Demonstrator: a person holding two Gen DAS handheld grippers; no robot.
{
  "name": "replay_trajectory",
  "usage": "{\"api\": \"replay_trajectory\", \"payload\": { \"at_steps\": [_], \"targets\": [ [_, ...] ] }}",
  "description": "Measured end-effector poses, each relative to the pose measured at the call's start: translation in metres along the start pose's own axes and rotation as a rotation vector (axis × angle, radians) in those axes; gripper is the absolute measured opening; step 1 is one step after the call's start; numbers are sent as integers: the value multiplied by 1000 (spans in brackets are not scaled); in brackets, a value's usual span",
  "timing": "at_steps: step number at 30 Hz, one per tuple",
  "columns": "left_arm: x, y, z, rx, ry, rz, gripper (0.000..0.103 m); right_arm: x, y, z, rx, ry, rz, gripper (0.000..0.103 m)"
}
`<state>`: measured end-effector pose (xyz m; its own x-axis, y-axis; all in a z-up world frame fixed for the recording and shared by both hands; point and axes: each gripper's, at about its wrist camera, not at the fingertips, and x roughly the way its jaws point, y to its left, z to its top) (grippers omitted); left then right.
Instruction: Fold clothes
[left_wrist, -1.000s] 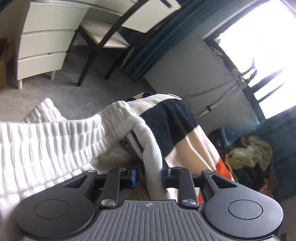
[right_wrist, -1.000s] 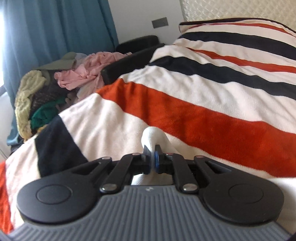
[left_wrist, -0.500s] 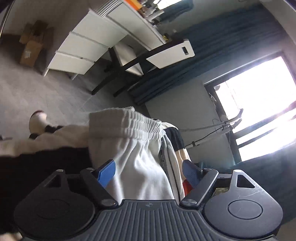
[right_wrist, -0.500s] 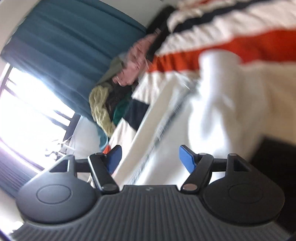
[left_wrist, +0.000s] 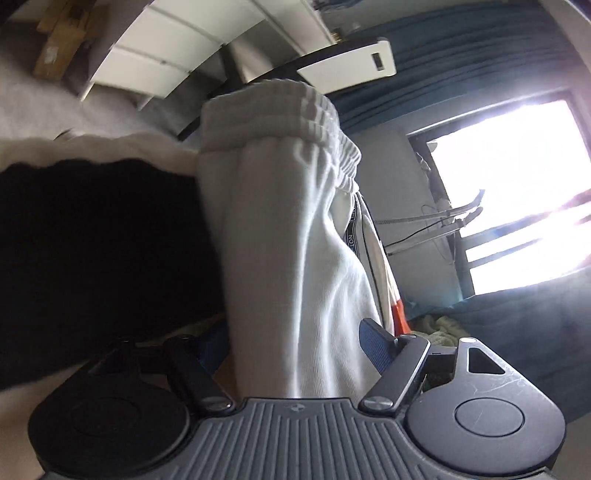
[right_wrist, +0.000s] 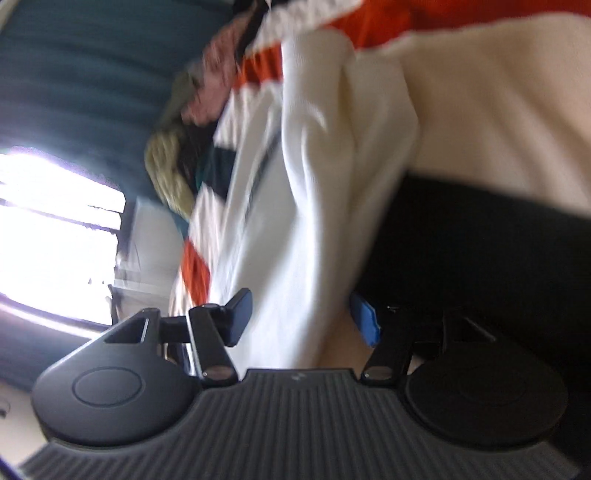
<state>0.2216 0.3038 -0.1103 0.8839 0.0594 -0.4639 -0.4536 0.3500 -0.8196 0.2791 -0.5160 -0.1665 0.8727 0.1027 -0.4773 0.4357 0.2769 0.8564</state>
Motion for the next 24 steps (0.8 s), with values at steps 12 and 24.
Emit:
{"api": "replay_trajectory", "payload": {
  "at_steps": [12,24],
  "targets": [
    [-5,-4,34,-9,-147,-150,8,56,-3,52,-13,-152,1,21],
    [-135,-2,20,31,-214,-146,5,-39,24,55,-142,-130,31,12]
  ]
}}
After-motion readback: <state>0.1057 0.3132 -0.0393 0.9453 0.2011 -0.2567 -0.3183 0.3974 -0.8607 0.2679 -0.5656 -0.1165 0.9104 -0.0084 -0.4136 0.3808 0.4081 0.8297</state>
